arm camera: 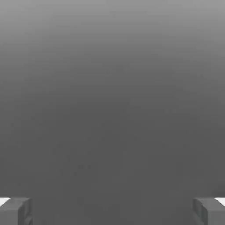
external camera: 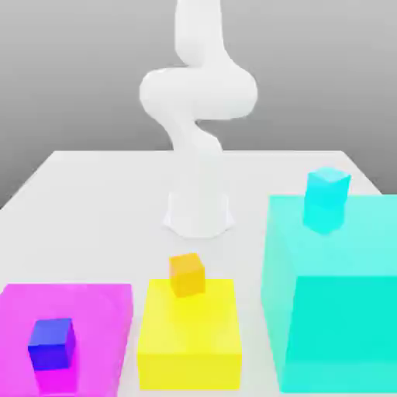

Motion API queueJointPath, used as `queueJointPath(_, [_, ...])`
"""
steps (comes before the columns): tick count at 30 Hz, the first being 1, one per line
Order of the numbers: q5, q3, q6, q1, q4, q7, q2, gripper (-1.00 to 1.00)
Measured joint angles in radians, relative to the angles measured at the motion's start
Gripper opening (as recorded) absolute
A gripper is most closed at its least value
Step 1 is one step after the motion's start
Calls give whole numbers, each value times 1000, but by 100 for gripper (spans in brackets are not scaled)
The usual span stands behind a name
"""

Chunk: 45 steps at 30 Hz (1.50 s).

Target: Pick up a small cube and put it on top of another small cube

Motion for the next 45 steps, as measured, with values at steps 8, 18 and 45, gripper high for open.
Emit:
queueJointPath(8, [-192, 178, 209, 137, -139, -237, 194, 0])
queueJointPath(18, [-364, 319, 459, 369, -335, -584, 380, 0])
queueJointPath(45, [-134, 424, 484, 487, -414, -1831, 834, 0])
